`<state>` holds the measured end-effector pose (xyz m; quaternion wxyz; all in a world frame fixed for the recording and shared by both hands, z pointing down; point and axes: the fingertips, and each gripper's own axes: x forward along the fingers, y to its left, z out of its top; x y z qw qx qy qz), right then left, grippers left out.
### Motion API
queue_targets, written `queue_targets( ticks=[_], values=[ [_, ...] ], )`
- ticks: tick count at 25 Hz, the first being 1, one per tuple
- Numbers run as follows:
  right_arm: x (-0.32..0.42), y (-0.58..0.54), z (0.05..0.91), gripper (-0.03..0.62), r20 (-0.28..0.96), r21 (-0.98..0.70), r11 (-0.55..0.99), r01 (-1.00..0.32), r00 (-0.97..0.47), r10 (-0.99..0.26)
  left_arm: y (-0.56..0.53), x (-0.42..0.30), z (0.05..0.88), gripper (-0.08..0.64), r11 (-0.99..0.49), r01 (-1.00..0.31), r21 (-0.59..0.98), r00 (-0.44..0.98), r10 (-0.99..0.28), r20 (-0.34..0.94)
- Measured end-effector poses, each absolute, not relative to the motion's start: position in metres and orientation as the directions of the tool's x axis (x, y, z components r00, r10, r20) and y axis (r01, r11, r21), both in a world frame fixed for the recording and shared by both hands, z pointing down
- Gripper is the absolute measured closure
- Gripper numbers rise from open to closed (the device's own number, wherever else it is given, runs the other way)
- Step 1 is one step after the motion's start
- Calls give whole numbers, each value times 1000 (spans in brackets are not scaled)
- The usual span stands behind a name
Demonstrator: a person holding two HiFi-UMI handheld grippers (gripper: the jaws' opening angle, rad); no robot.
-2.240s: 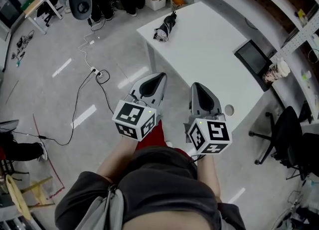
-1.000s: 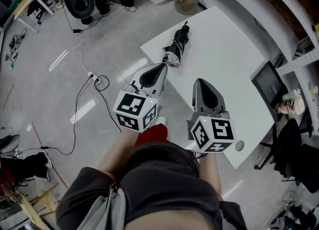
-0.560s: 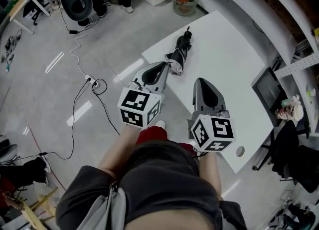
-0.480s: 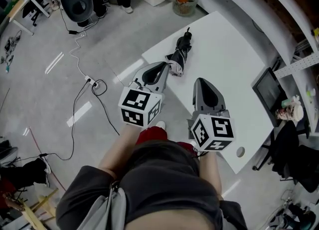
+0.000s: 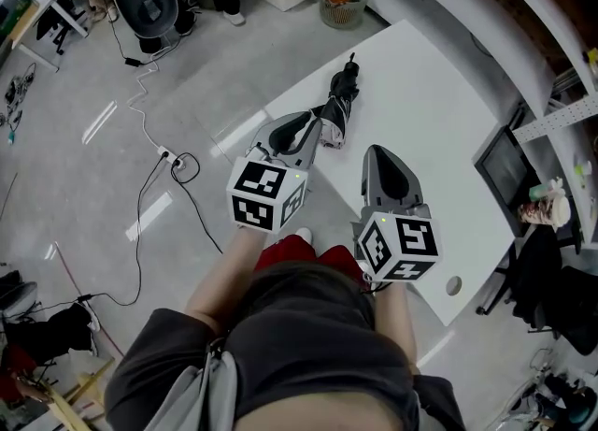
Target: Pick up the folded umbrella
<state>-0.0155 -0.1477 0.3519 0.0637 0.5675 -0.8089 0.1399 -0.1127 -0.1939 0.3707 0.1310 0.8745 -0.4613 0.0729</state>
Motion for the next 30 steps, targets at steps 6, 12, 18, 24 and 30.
queue_targets(
  ticks=[6, 12, 18, 24, 30],
  values=[
    [-10, -152, 356, 574, 281, -151, 302, -941, -334, -900, -205, -104, 385, 429, -541, -822, 179, 569, -763, 307],
    [-3, -159, 360, 574, 291, -150, 305, -940, -337, -895, -217, -91, 400, 381, -535, -822, 193, 567, -741, 359],
    [12, -179, 364, 574, 295, -152, 303, -941, -336, -895, -236, -80, 412, 344, -517, -837, 180, 543, -737, 402],
    [27, -204, 368, 574, 302, -147, 298, -943, -330, -894, -259, -73, 420, 319, -506, -846, 165, 523, -731, 439],
    [40, -224, 379, 574, 327, -149, 288, -946, -322, -888, -283, -67, 425, 299, -490, -857, 161, 504, -732, 459]
  ],
)
